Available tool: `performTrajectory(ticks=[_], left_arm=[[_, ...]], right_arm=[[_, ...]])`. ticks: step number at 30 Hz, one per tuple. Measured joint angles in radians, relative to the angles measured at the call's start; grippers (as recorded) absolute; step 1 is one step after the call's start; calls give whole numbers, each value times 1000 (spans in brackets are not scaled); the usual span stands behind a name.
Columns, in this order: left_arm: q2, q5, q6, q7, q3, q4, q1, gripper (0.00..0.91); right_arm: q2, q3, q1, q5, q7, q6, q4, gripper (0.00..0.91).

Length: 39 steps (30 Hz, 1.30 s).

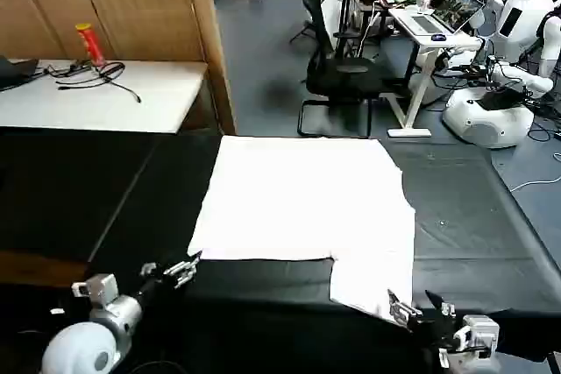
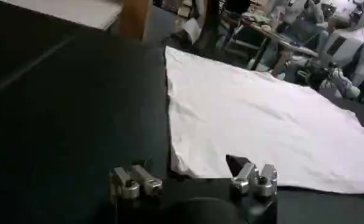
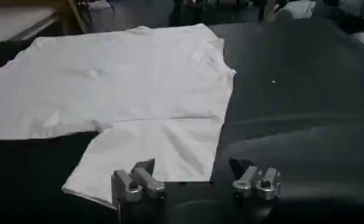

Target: Fold and organize the clothes.

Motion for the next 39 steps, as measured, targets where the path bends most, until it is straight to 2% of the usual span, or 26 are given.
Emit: performTrajectory(ticks=[7, 8, 10, 11, 12, 14, 15, 16, 17, 18, 20, 29, 39], left_arm=[[-18, 49, 29, 5, 17, 28, -36, 878], [-21, 57, 29, 6, 22, 32, -41, 731], [-24, 67, 26, 9, 27, 38, -48, 653], [-26, 70, 26, 10, 30, 43, -52, 585], [-27, 70, 26, 11, 33, 47, -55, 566], [-30, 72, 26, 13, 35, 56, -62, 497], [-30, 75, 24, 14, 36, 62, -63, 400], [-30, 79, 22, 18, 36, 67, -64, 341], [-30, 82, 21, 20, 37, 72, -64, 156], [-30, 85, 20, 20, 37, 75, -64, 137], [-30, 90, 18, 22, 37, 79, -63, 20], [-32, 104, 34, 21, 35, 71, -46, 0], [-21, 113, 38, 15, -2, -7, 18, 0]], right_arm=[[12, -8, 14, -19, 0, 10, -33, 878], [13, -8, 16, -20, 0, 12, -36, 878], [19, -11, 21, -22, -1, 13, -48, 878], [21, -14, 23, -24, -1, 14, -52, 741], [24, -16, 25, -26, -1, 14, -57, 712], [28, -20, 29, -30, -1, 15, -66, 566], [31, -23, 31, -33, -2, 15, -71, 507], [33, -25, 33, -36, -2, 16, -77, 351], [34, -27, 35, -37, -2, 16, -81, 117], [35, -28, 36, -38, -2, 17, -85, 88], [35, -28, 37, -39, -2, 18, -90, 59], [36, -32, 15, -27, 3, 2, -68, 0], [41, -23, -66, 3, 56, -65, 54, 0]])
